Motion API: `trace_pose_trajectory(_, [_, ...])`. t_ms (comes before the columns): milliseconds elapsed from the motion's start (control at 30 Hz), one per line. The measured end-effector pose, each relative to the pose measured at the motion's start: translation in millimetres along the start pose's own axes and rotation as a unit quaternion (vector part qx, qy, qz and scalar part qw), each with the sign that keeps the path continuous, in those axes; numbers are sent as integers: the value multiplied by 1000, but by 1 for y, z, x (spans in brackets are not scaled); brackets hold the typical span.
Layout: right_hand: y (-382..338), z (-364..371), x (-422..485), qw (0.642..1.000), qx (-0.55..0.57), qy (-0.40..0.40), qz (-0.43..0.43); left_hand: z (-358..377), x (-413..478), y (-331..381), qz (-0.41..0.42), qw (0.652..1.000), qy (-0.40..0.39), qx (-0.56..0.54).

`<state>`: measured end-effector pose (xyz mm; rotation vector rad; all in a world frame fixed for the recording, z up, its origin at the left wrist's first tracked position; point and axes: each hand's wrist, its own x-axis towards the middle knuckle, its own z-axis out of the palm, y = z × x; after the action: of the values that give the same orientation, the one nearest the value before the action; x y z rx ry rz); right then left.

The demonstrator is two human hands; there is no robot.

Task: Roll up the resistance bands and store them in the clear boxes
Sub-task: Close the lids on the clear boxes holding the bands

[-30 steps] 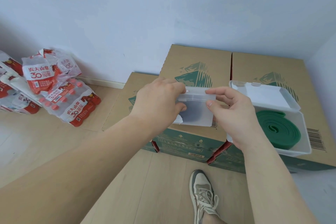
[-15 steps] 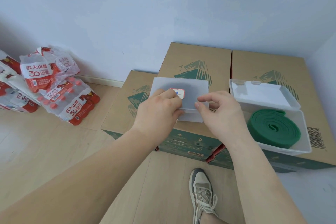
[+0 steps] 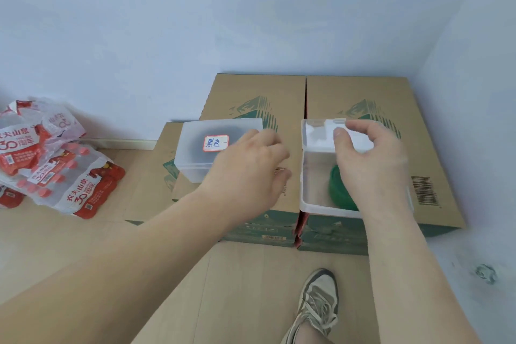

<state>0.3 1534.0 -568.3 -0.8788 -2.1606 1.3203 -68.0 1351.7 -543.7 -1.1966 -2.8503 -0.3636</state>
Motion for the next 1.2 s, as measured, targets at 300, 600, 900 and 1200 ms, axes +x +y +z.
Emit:
trace_pose_trajectory(300, [53,-63,8,991,-39,-74,105,27,26,58,-142,945,-206,-210])
trace_pose_trajectory(600, [53,-68,22,966,190,-87,155,54,23,42,-163,941,-154,-254])
trace_pose_trajectory(900, [57,-71,24,967,213,-115,83,54,9,48,-186,927,-95,-312])
trace_pose_trajectory(1200, [41,-82,4,983,65,-169,14,29,-6,52,-190,923,-76,-325])
